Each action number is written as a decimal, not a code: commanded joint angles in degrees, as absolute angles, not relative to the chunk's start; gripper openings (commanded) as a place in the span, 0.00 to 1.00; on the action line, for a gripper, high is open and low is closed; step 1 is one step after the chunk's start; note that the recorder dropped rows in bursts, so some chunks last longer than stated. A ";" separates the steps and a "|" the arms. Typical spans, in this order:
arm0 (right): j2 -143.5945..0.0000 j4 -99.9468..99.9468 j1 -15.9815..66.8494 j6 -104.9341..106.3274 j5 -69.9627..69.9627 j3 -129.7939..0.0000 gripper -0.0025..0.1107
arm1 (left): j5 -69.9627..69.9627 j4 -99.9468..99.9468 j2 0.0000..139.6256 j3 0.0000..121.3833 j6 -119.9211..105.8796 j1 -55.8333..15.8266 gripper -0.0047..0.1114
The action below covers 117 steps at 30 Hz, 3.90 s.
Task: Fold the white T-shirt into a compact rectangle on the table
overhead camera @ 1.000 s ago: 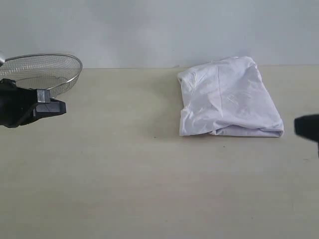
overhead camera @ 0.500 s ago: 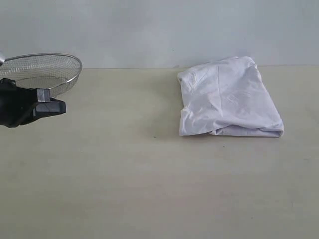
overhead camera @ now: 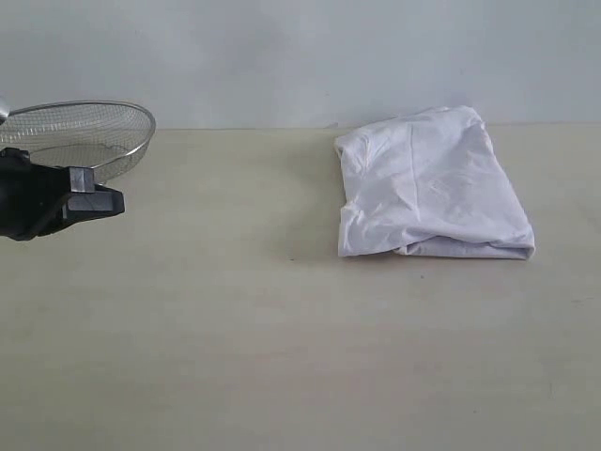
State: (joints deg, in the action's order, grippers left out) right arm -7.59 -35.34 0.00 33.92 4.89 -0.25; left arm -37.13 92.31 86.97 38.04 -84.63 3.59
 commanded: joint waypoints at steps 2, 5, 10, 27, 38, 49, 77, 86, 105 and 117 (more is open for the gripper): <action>-5.99 -35.24 -0.05 34.23 8.86 0.00 0.02 | -37.05 92.76 86.73 37.83 -85.07 3.43 0.08; -3.97 -32.88 -0.16 31.59 13.10 0.00 0.02 | -37.05 92.76 86.73 37.83 -85.07 3.43 0.08; -0.69 -17.57 -0.16 11.16 16.20 0.00 0.02 | -37.05 92.76 86.73 37.83 -85.07 3.43 0.08; 0.00 -4.10 -0.05 0.71 18.48 0.00 0.02 | -37.05 92.76 86.73 37.83 -85.07 3.43 0.08; 0.00 -4.10 -0.05 0.58 18.48 0.00 0.02 | -37.05 92.76 86.73 37.83 -85.07 3.43 0.08; 0.00 -4.10 -0.05 0.48 18.46 0.00 0.02 | -37.05 92.76 86.73 37.83 -85.07 3.43 0.08; 0.00 -4.10 -0.05 0.48 18.46 0.00 0.02 | -20.56 99.95 42.57 34.18 -110.91 3.43 0.08; 0.00 -4.10 -0.05 0.48 18.46 0.00 0.02 | -12.51 99.95 9.99 23.96 -94.70 3.43 0.08; 0.00 -4.10 -0.05 0.34 18.46 0.00 0.02 | -9.62 32.73 8.43 7.64 -29.34 3.43 0.08; 0.00 -4.10 -0.05 0.34 18.46 0.00 0.02 | -8.99 11.12 0.72 0.00 -1.62 3.43 0.08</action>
